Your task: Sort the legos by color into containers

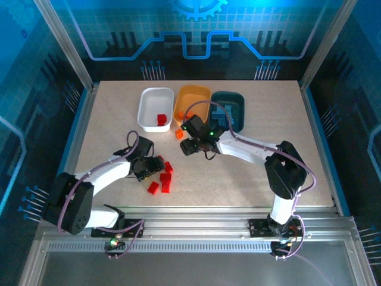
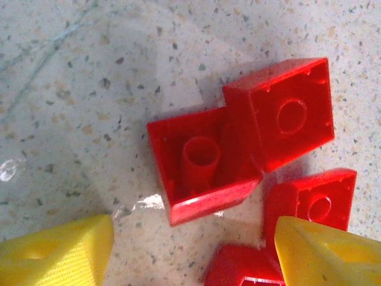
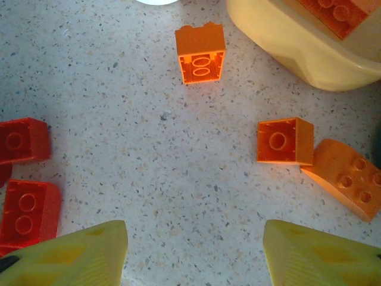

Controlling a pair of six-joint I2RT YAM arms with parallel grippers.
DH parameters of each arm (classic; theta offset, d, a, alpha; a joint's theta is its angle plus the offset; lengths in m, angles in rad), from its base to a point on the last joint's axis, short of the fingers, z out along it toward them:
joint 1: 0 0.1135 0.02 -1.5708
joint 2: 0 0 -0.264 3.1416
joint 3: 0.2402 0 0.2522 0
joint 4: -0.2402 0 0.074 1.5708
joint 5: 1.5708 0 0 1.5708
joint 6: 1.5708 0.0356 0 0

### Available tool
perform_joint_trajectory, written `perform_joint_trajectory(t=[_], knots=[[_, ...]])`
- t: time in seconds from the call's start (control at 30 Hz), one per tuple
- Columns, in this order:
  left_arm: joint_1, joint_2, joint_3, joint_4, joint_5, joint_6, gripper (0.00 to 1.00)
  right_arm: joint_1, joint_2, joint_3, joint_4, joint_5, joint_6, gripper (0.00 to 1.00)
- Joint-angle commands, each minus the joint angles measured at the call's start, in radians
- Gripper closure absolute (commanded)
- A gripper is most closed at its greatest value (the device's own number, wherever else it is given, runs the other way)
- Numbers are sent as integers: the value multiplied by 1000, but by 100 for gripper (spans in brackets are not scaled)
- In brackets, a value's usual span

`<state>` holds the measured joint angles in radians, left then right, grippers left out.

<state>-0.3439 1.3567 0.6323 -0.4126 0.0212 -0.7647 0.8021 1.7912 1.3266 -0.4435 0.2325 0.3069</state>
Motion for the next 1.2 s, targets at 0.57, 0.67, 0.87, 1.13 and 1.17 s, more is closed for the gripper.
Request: perform_joint_trajectory(t=[0.57,0.67,0.87,1.13,1.17], knots=[[0,144,81,3,-236,66,44,-18,-137,-178,81,-20,-2,39],[2,182,125,-23,-262,83,44,-17,-146,-195,86,-21,-10,39],[15,238,165,-39,-292,102,52,-18,-148,-208,93,-28,-17,39],[37,232,154,-22,-306,127,59,-35,-159,-225,103,-38,-26,40],[39,234,155,-22,-307,130,61,-36,-160,-226,104,-40,-26,40]])
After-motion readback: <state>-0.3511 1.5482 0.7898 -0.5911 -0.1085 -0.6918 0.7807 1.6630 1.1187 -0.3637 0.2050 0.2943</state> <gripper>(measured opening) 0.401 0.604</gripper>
